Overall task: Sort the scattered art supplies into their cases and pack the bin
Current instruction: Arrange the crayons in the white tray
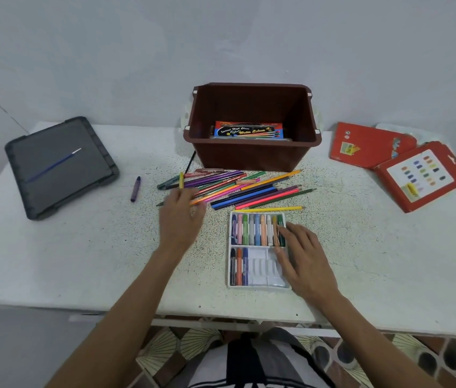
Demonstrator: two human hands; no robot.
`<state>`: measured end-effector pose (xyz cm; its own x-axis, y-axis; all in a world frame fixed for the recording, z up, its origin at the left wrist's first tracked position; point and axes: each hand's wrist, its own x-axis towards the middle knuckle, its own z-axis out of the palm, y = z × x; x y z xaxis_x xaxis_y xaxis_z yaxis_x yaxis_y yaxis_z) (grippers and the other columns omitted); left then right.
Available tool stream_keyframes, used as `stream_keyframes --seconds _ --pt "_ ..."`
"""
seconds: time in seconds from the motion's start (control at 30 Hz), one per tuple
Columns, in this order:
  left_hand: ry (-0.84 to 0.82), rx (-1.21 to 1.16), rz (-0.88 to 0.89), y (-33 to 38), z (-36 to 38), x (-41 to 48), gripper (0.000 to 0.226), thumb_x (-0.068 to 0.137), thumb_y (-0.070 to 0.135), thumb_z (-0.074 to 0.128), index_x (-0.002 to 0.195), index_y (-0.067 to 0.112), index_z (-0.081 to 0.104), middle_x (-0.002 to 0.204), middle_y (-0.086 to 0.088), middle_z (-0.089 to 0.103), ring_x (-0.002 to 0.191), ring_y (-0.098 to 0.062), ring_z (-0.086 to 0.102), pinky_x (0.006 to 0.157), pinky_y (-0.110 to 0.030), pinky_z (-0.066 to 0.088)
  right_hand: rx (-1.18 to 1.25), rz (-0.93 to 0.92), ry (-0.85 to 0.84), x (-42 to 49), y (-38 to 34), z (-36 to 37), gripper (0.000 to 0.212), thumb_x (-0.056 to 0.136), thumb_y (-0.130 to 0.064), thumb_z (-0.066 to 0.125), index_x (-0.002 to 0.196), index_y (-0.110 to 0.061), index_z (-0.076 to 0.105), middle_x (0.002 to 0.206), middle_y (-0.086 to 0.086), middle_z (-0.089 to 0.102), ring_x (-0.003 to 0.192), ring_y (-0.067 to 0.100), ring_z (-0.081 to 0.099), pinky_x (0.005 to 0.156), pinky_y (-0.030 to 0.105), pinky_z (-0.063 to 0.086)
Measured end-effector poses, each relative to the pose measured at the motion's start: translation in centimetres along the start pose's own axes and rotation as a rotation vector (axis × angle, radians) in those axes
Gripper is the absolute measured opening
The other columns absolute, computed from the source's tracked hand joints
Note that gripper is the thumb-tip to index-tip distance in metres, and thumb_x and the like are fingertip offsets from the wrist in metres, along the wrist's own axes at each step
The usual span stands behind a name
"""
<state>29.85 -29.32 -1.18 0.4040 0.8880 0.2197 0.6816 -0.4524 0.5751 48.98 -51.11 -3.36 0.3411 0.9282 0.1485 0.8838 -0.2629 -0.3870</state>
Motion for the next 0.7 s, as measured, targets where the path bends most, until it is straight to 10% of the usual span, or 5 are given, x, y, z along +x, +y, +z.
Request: stream_keyframes --seconds 0.4,0.7 --pt "-0.096 0.243 -0.253 -0.5 -1.5 8.3 0.03 0.09 0.025 0.064 0.114 0.009 0.056 0.104 -0.018 0.064 0.09 -0.036 0.062 0.068 -0.037 0.043 0.013 -0.009 0.033 0.1 0.0 0.0 0.052 0.102 -0.043 0.035 0.137 -0.008 0.053 0.139 0.008 0.053 0.129 0.026 0.043 0.107 0.046 0.04" --pt "-0.049 -0.157 -0.198 1.5 -2.3 5.8 0.032 0.091 0.019 0.064 0.122 0.018 0.057 0.082 0.007 0.067 0.071 -0.012 0.066 0.072 -0.033 0.058 0.005 -0.021 0.046 0.2 0.1 0.1 0.054 0.103 -0.043 0.032 0.135 -0.007 0.054 0.138 0.009 0.054 0.128 0.027 0.045 0.107 0.047 0.041"
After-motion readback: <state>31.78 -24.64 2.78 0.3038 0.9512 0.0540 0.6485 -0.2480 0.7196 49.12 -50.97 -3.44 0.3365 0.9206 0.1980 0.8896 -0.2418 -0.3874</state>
